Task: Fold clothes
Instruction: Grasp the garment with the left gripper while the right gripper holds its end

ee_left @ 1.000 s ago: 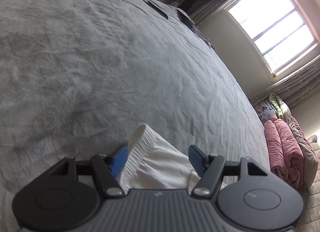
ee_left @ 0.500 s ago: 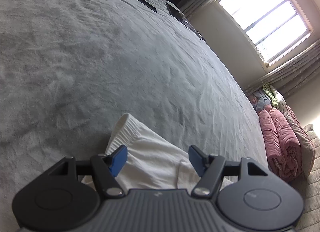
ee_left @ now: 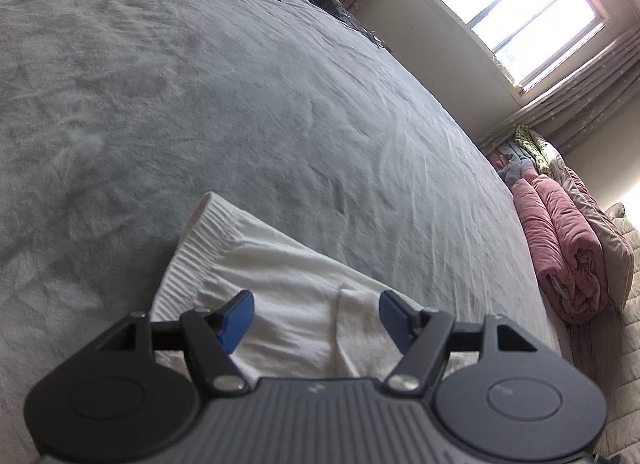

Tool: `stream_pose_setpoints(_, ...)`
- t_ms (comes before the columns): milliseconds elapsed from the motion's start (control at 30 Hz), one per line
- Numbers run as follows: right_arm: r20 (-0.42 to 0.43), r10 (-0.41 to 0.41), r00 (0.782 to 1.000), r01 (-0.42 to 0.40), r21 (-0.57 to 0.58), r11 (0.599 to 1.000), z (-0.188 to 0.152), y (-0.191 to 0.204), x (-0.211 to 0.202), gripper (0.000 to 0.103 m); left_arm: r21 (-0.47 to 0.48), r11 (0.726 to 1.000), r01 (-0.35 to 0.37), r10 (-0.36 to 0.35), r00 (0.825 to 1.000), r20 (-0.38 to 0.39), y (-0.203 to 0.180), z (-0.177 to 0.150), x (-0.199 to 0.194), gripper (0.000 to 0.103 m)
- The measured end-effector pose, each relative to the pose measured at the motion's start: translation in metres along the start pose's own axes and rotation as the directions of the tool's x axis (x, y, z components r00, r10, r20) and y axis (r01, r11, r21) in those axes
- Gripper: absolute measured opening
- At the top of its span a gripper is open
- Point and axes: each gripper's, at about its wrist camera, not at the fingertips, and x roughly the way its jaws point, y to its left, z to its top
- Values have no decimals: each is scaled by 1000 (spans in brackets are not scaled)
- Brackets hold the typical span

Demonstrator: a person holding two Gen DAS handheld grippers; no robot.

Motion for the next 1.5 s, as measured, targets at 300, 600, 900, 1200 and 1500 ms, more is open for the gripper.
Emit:
stream_pose_setpoints(300, 107, -8, 994, -15, 209, 978, -4, -22, -19, 4, -46, 997, 55, -56, 998, -33, -4, -4, 10, 74)
stream_pose_setpoints(600, 193, -68, 979, 8, 295, 956, 4, -27, -36, 4, -149, 974, 171, -184, 980, -78, -19, -19, 35, 74)
stream_pose_setpoints(900, 200, -76, 977, 17, 281, 960, 5, -25, -38, 4, -192, 965, 177, -191, 980, -55, -30, -22, 54, 46)
stream_pose_setpoints(1200, 213, -94, 973, 36, 263, 964, 12, -19, -35, 4, -116, 981, 153, -156, 988, -19, -33, -16, 53, 2)
stream_pose_setpoints(1500, 238, -108, 965, 39, 277, 960, 27, -13, -28, 4, 5, 986, 164, -164, 984, 64, -32, -1, 35, 2)
